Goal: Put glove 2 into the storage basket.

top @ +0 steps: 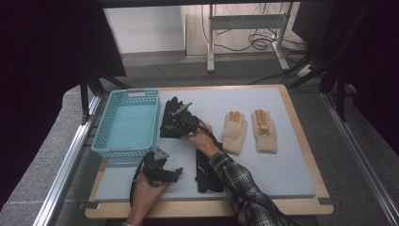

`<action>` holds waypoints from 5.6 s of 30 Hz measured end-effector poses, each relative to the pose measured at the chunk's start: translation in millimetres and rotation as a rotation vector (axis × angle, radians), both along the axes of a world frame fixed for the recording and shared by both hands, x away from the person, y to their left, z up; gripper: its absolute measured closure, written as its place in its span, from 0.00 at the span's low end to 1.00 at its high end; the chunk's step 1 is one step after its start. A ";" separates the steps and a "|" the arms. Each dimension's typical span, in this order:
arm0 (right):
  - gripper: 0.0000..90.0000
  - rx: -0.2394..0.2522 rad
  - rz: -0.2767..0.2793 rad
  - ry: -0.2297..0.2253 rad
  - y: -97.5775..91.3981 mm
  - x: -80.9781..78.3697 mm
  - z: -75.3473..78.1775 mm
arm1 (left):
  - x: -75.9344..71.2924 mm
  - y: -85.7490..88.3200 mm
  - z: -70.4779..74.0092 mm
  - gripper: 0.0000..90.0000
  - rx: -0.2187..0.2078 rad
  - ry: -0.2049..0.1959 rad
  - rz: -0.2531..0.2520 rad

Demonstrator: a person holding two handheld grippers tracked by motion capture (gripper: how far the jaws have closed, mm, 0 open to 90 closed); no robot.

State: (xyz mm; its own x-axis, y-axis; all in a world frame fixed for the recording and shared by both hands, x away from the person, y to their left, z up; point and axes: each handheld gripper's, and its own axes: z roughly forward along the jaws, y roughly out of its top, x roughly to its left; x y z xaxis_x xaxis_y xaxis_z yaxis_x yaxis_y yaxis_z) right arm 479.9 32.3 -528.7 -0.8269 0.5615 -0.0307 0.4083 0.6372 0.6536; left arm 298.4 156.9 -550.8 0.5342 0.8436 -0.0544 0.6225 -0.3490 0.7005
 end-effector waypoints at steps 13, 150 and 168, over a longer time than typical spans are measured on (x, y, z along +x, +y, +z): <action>0.98 0.025 -0.018 -0.005 -14.3 5.1 11.4 | -0.2 -0.1 0.0 0.05 -0.003 0.002 0.003; 0.65 0.141 -0.194 -0.093 -137.7 -137.2 48.9 | 0.0 -0.2 -0.1 0.05 0.001 -0.004 0.003; 0.95 0.097 -0.188 0.003 -133.1 -90.0 41.7 | -0.2 -0.2 0.0 0.05 0.000 -0.001 0.004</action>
State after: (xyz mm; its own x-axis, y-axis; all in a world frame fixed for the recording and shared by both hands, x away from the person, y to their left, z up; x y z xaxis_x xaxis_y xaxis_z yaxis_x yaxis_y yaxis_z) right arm 389.9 -100.8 -486.9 -0.7070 0.7065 0.0329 0.5162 0.4837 0.7068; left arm 298.2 156.7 -550.8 0.5310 0.8456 -0.0538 0.6234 -0.3469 0.7007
